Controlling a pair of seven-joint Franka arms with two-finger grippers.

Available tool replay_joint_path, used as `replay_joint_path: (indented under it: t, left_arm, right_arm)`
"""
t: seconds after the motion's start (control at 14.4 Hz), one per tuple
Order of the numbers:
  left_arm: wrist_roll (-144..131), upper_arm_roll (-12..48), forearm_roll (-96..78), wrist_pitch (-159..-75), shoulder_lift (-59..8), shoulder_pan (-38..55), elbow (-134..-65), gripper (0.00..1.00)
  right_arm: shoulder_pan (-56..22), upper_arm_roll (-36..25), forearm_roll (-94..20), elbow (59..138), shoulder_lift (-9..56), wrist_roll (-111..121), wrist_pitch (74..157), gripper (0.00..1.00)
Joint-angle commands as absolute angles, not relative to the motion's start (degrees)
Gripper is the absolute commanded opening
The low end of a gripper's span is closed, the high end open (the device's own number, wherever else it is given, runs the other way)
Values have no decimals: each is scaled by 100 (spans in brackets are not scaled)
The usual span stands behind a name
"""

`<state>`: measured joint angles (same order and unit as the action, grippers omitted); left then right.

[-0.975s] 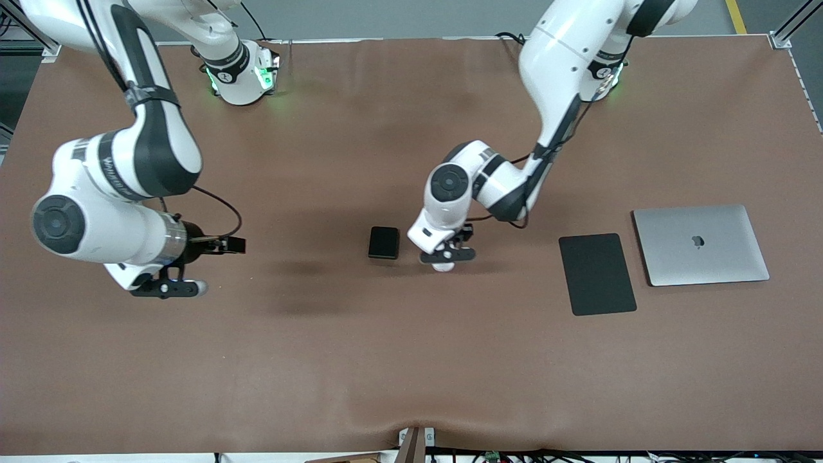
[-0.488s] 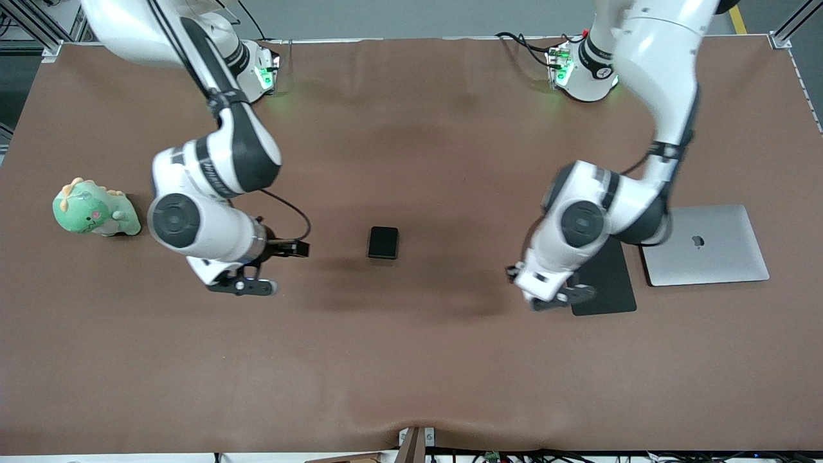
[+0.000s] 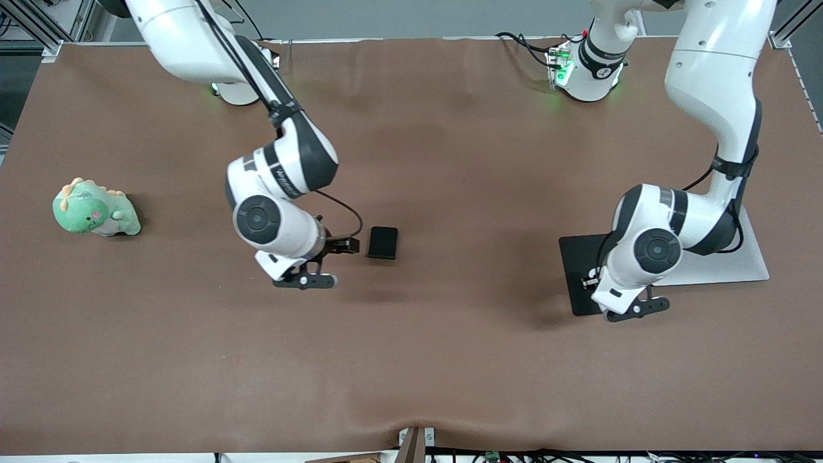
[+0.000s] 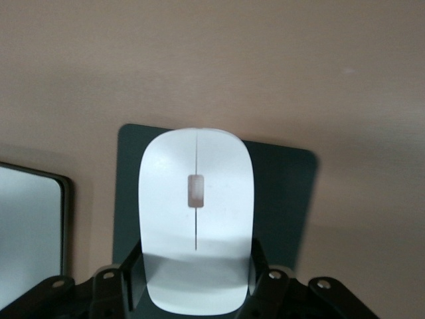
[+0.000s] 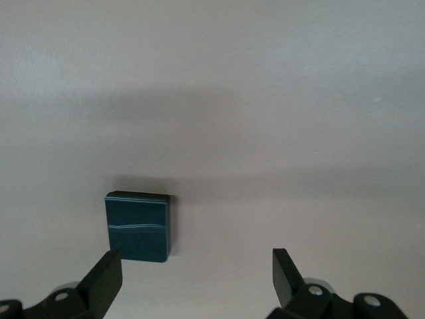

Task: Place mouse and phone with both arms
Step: 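Carry the mouse to the pad while the right gripper grasps the phone, then lower the mouse onto the pad and open the left gripper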

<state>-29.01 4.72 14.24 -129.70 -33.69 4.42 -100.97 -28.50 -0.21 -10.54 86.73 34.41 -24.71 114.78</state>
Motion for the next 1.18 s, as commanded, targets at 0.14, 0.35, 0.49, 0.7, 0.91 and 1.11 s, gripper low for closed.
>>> replay_joint_path:
  t: [0.14,0.35,0.49,0.7,0.91,1.11]
  left_arm:
    - [-2523,606,1547,-13676,-3121,105,-10862,0]
    - [-2505,782,1547,-13684,-2884,97,-11109,1]
    - [-2348,835,1547,-13745,-2839,27,-11232,2]
    - [-2040,1071,1547,-14141,-2839,-341,-11513,2]
    - [-1960,1248,1547,-14255,-2900,-536,-11540,7]
    - [-1969,1248,1547,-14423,-2979,-536,-11575,12]
  right_arm:
    - [-3312,-70,-1143,8613,3858,-3014,11978,100]
    - [-3488,-70,-1134,8622,4077,-3287,12260,100]
    - [-3594,-70,-1134,8666,4209,-3462,12532,100]
    - [-3709,-70,-1134,8876,4280,-3533,12963,100]
    - [-3805,-70,-1134,8938,4377,-3542,13087,100]
    - [-3832,-70,-1125,8947,4412,-3585,13122,100]
